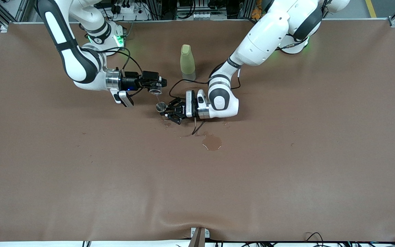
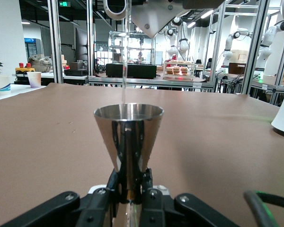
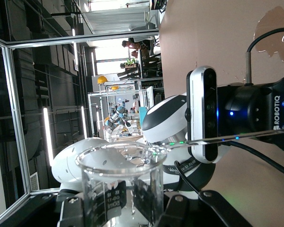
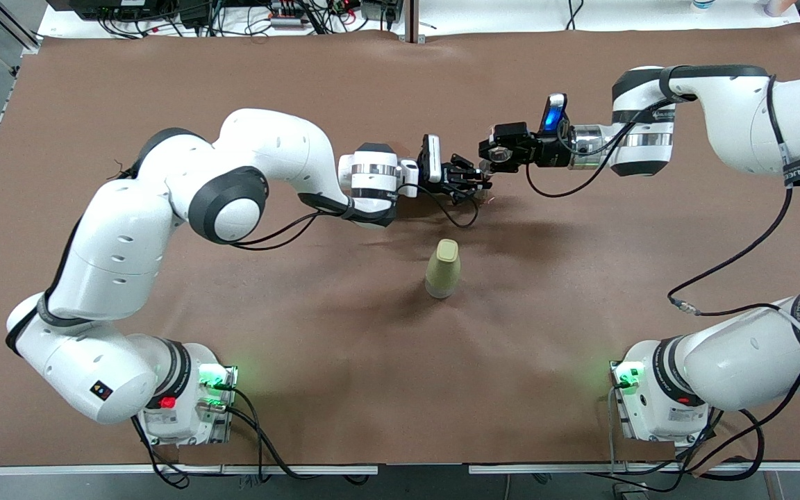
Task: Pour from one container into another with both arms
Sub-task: 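Tilt the beaker with the right gripper, pouring into the jigger, then turn the beaker upright and carry it back while the left gripper lowers the jigger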
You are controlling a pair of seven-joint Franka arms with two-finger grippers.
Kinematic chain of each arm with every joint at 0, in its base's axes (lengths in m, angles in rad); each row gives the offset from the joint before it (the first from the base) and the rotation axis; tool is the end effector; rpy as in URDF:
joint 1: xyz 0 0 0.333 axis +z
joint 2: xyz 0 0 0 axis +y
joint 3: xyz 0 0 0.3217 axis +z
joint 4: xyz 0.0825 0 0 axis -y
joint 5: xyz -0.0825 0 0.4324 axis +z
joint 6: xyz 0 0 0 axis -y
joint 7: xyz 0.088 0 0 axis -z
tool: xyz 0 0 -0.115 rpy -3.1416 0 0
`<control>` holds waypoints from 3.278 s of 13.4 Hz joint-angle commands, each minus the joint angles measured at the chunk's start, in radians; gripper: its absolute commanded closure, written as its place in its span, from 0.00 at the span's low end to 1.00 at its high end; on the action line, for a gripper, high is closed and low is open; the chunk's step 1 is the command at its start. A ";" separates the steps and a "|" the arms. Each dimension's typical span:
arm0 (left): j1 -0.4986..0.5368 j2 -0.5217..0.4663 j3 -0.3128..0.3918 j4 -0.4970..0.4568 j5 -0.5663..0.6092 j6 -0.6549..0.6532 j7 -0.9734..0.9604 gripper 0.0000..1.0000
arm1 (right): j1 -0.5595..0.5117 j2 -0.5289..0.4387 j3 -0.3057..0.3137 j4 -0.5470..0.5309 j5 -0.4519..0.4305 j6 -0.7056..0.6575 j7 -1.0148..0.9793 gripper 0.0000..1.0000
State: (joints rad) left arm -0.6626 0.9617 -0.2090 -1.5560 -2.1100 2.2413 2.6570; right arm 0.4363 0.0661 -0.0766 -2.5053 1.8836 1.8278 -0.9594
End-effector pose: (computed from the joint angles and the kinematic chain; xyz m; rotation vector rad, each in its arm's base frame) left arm 0.4625 -0.5706 0.0602 1.3354 -1.2771 1.0948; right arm 0.4301 0.2517 0.2473 -1.6264 0.0880 0.0230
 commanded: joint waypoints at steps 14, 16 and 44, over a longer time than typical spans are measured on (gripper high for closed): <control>0.018 -0.037 -0.012 -0.045 -0.035 -0.006 0.035 1.00 | -0.014 -0.012 0.009 0.008 0.038 0.001 0.114 1.00; 0.018 -0.037 -0.012 -0.045 -0.035 -0.006 0.034 1.00 | -0.014 -0.012 0.009 0.008 0.046 0.002 0.155 1.00; 0.426 -0.386 -0.010 -0.412 0.379 -0.251 -0.051 1.00 | -0.634 0.333 -0.005 0.387 -0.736 -0.234 -1.409 1.00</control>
State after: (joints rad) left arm -0.3176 0.6710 -0.2103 -1.8528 -1.7926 2.0590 2.6196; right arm -0.1434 0.3362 -0.0986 -2.1758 1.1885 1.6378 -2.2958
